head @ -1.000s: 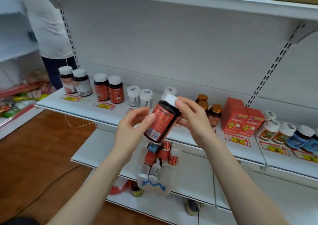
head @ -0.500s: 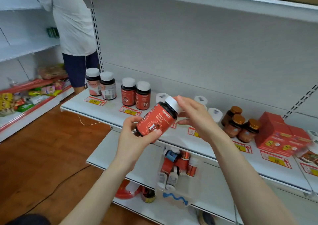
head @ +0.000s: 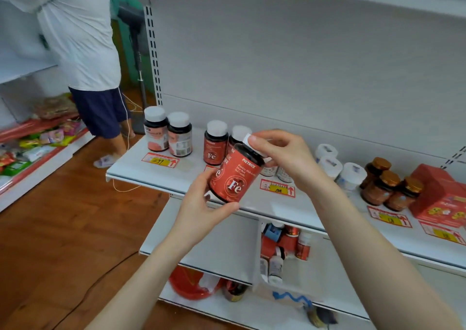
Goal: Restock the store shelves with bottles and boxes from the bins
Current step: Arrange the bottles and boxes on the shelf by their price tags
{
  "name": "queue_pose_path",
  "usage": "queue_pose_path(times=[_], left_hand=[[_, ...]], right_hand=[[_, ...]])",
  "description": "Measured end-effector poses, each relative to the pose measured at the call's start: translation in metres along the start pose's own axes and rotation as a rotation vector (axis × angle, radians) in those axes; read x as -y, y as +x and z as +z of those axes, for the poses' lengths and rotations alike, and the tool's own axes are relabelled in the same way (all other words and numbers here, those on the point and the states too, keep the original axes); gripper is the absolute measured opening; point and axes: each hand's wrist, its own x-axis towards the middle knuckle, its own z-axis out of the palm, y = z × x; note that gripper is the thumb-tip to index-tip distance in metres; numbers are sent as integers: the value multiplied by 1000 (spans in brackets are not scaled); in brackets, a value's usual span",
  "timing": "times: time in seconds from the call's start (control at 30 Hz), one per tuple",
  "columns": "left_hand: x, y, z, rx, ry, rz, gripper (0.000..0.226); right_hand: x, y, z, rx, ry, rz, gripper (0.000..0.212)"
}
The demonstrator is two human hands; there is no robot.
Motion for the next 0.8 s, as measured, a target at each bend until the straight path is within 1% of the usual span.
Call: queue_pose_path(times=[0.1,0.2,0.3,0.37,0.43,0.57,0.63,0.7,0.8], left_hand=[[19,9,-14,-33,251,47,68],[39,22,-22,-85,471,26,65],[55,33,-20,-58,716,0,62],[68,41,-12,3,831,-27,62],[77,48,-5,48,925,-64,68],[90,54,2,124,1026,-110,81],[93,54,1,166,1058,-130,88],[94,54,0,184,1074,-137,89],[94,57,0,200,1084,-154,89]], right_hand=[[6,15,14,3,-44,-35,17],[11,33,24,-24,-92,-78,15],[18,51,28,-64,-117,-128,11],[23,64,27,-84,-109,-154,14],[28,77,27,-120,-87,-190,19],[35,108,28,-194,-102,-316,26],[36,129,30,-201,-141,-355,29],[33,149,33,-189,-199,-350,31],[21,177,39,-160,-290,-293,35]])
